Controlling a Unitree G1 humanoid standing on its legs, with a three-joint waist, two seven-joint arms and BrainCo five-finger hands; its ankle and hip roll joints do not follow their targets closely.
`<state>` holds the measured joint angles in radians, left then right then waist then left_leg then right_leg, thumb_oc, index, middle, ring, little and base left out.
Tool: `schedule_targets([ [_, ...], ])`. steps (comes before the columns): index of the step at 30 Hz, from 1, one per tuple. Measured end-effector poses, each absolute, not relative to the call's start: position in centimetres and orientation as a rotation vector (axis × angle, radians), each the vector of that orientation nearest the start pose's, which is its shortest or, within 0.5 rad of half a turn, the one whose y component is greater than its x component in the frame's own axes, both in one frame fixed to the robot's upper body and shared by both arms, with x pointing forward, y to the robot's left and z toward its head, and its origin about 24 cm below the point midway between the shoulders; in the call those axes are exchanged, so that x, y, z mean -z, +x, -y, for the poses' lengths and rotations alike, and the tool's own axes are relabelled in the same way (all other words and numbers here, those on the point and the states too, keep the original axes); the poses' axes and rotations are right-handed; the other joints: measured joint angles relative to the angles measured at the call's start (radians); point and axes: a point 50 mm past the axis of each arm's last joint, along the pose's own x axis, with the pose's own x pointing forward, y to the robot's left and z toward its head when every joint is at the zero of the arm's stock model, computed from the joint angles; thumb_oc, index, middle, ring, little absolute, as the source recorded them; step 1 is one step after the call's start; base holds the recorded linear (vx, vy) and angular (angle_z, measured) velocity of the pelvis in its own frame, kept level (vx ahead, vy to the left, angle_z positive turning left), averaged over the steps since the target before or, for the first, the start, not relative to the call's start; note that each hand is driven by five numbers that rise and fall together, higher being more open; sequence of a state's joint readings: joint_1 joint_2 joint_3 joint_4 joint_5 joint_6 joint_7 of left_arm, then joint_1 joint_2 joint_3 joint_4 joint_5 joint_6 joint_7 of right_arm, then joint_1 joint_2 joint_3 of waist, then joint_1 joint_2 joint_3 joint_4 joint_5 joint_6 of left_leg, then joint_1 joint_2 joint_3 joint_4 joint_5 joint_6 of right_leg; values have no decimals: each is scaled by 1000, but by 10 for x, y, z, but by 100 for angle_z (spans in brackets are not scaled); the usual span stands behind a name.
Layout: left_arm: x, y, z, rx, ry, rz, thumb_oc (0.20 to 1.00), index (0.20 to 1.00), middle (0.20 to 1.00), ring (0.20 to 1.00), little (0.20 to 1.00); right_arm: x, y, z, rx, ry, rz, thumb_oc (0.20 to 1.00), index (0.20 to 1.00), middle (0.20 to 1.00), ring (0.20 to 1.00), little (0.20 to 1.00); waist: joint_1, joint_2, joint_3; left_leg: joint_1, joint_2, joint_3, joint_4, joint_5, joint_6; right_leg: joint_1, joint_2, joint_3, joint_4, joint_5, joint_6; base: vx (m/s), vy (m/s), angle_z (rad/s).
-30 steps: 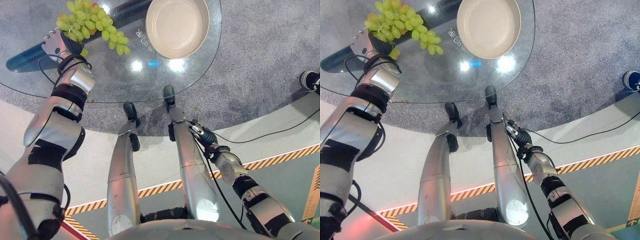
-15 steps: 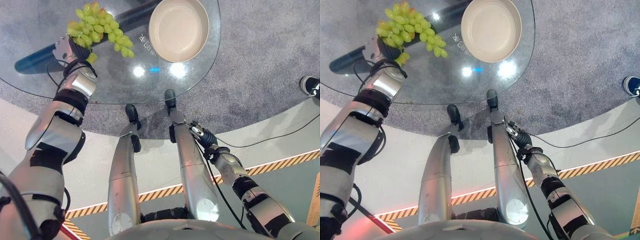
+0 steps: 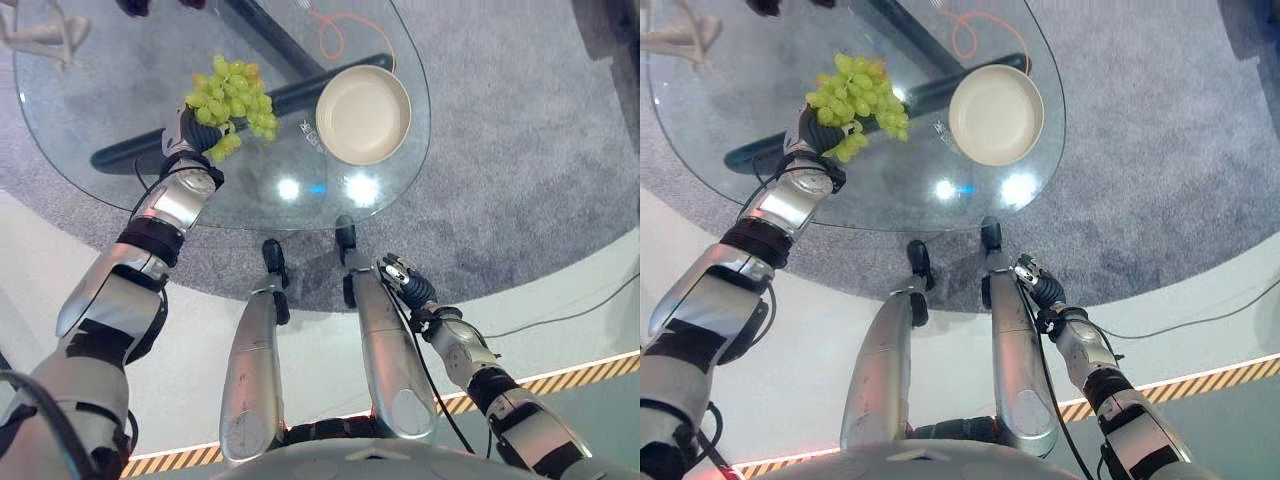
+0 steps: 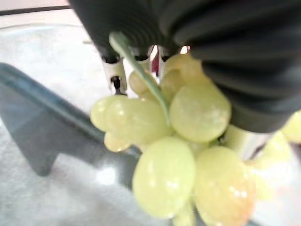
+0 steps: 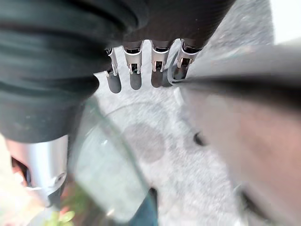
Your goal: Pick up fruits into the plate
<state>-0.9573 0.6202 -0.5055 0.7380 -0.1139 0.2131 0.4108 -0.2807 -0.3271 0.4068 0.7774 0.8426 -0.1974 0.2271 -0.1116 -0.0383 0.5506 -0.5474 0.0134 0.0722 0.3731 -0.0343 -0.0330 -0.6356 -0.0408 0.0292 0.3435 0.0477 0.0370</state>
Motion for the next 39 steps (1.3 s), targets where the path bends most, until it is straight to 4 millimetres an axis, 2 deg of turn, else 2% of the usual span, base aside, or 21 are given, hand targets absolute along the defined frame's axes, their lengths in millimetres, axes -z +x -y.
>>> schedule_targets([
  [8,-165,377,-244,-298,778,54,200,200,200,200,200,27,272,164,-255,376,-272,1000,1000,1000,1000,1000,22,4,1,210,-2,-16,-117,29,-7,202,-2,-22,-84,3,-5,32,12,6],
  [13,-184,362,-251,-222,859,134,200,200,200,200,200,6,270,163,-276,348,-169,1000,1000,1000,1000,1000,40,6,-1,328,1,-34,-208,56,-18,315,-4,-48,-146,1,-3,114,-8,12],
  [16,-199,352,-250,-139,958,179,200,200,200,200,200,-17,272,166,-296,276,-74,1000,1000,1000,1000,1000,41,11,-5,397,5,-51,-249,65,-18,393,-3,-71,-188,6,-9,100,-11,14],
  [19,-208,346,-245,-71,1026,206,200,200,200,200,200,-41,276,178,-319,147,1,1000,1000,1000,1000,1000,52,22,-24,455,6,-52,-287,71,-18,452,-1,-75,-222,9,-12,124,2,6],
  [23,-219,333,-237,78,1177,209,200,200,200,200,200,-84,282,217,-318,-86,65,1000,1000,1000,1000,1000,56,40,-141,517,6,-66,-349,76,-18,526,0,-99,-289,10,-12,119,19,14],
  [25,-217,330,-238,135,1228,183,200,200,200,200,200,-97,284,227,-322,-138,67,1000,1000,1000,1000,1000,58,42,-191,548,8,-66,-370,76,-18,561,2,-103,-317,10,-12,134,40,7],
  [27,-218,328,-241,185,1283,146,200,200,200,200,200,-111,284,234,-360,-220,55,1000,1000,1000,1000,1000,57,48,-203,597,7,-68,-392,76,-18,616,2,-112,-344,10,-12,96,37,11],
  [29,-218,324,-241,275,1362,106,200,200,200,200,200,-121,284,239,-393,-268,42,1000,1000,1000,1000,1000,54,49,-257,622,7,-74,-416,76,-19,648,2,-120,-377,10,-12,30,27,11],
  [33,-210,319,-228,480,1491,51,200,200,200,200,200,-125,289,233,-482,-305,-28,1000,1000,1000,1000,1000,64,56,-310,661,3,-75,-433,76,-19,698,0,-127,-412,14,-6,9,14,5],
  [36,-207,316,-212,620,1546,54,200,200,200,200,200,-126,294,219,-577,-291,-68,1000,1000,1000,1000,1000,67,58,-326,687,2,-75,-444,76,-19,727,-2,-129,-429,17,-1,5,6,1],
  [39,-205,310,-195,733,1581,102,200,200,200,200,200,-120,293,206,-657,-267,-113,1000,1000,1000,1000,1000,77,59,-355,695,2,-73,-451,76,-19,734,-1,-128,-434,17,-1,0,0,0],
])
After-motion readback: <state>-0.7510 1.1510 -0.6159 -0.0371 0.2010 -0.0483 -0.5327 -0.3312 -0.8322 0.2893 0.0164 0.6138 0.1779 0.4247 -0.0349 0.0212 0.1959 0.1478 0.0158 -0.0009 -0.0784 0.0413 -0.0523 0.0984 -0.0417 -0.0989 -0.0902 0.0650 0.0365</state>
